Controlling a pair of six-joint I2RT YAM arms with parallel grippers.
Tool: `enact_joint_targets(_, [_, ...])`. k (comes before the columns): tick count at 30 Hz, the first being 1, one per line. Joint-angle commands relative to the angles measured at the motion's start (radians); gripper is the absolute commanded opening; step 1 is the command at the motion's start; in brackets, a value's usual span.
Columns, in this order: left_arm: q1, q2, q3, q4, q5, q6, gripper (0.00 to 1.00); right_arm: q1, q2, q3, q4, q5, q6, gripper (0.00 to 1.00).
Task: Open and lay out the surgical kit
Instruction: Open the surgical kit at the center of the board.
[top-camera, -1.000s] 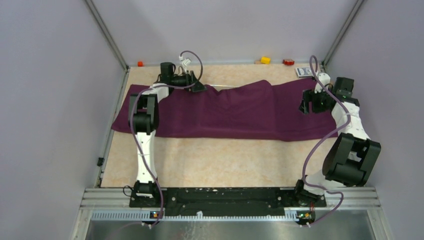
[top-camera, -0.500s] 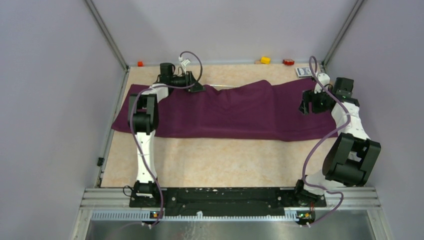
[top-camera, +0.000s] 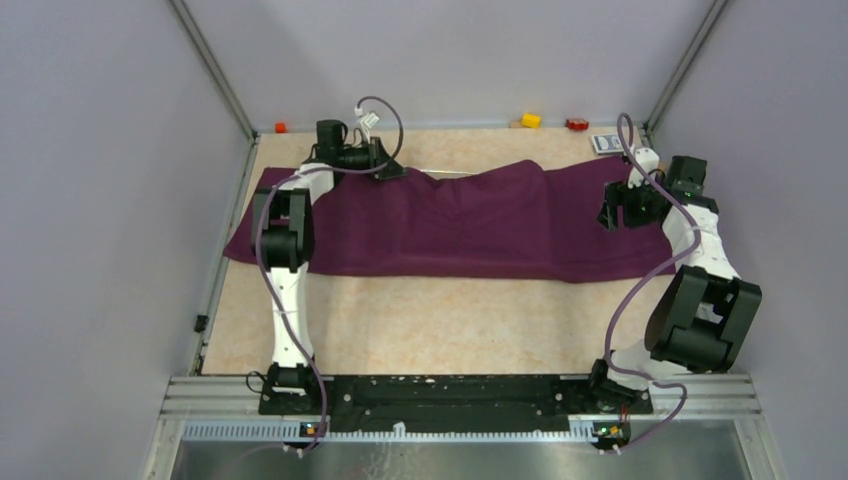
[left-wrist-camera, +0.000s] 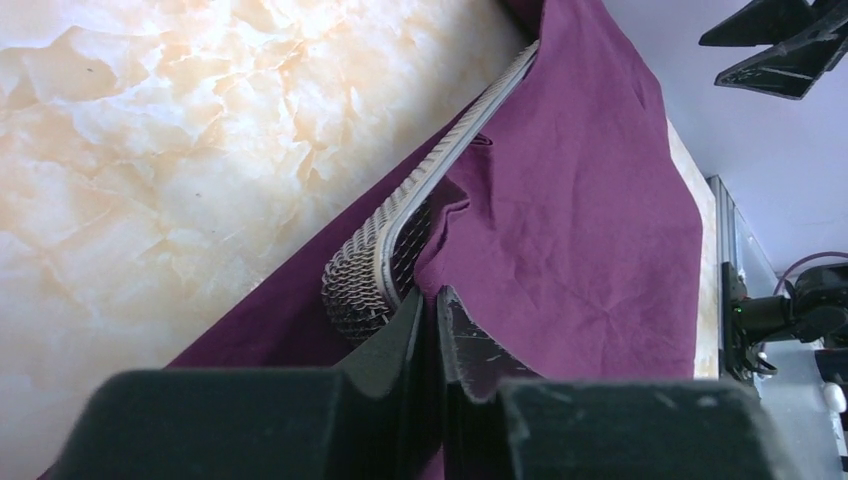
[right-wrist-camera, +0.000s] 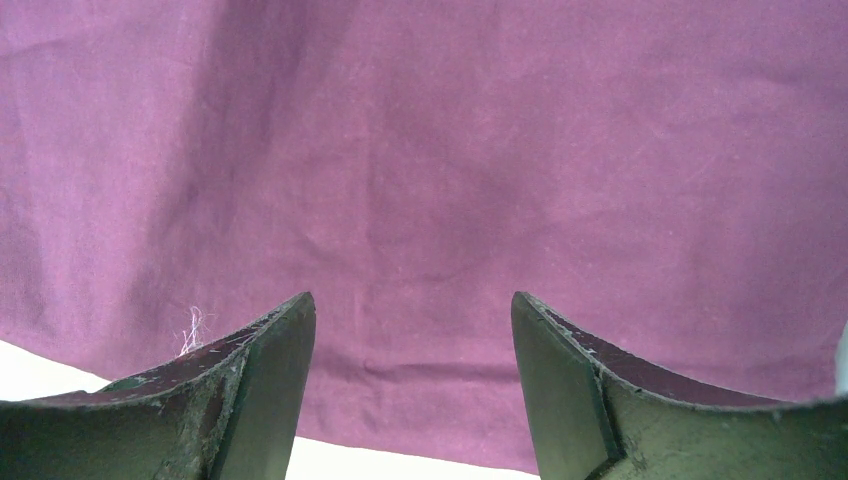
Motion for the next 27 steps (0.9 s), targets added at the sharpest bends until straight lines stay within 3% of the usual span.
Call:
enact_joint_targets(1, [-0.016, -0.099, 0.001, -0.036, 0.021, 0.055, 0.09, 0.009, -0.035, 0.012, 0.002, -0.025, -0.017, 0.71])
enact_joint_targets(3, [-0.023, -0.117, 0.0, -0.063, 0.021, 0.083, 0.01, 0.009, -0.043, 0.02, -0.001, -0.031, -0.021, 0.71])
enact_joint_targets(9, [-0.047, -0.245, -0.045, -0.245, 0.026, 0.333, 0.0, 0.016, -0.073, 0.07, -0.045, -0.169, -0.066, 0.71])
enact_joint_targets(13, [-0.067, -0.405, -0.192, -0.391, -0.028, 0.64, 0.0, 0.077, -0.101, 0.107, -0.078, -0.248, -0.114, 0.71])
enact_joint_targets(17, [-0.098, -0.573, -0.4, -0.436, -0.128, 0.866, 0.0, 0.228, -0.131, 0.104, -0.035, -0.189, -0.164, 0.72])
enact_joint_targets(23, [-0.15, -0.794, -0.673, -0.379, -0.243, 0.971, 0.0, 0.443, -0.088, 0.096, 0.133, -0.147, -0.203, 0.72])
enact_joint_targets(27, [-0.183, -0.908, -0.811, -0.338, -0.311, 0.985, 0.0, 0.535, 0.032, 0.184, 0.128, -0.123, -0.276, 0.73])
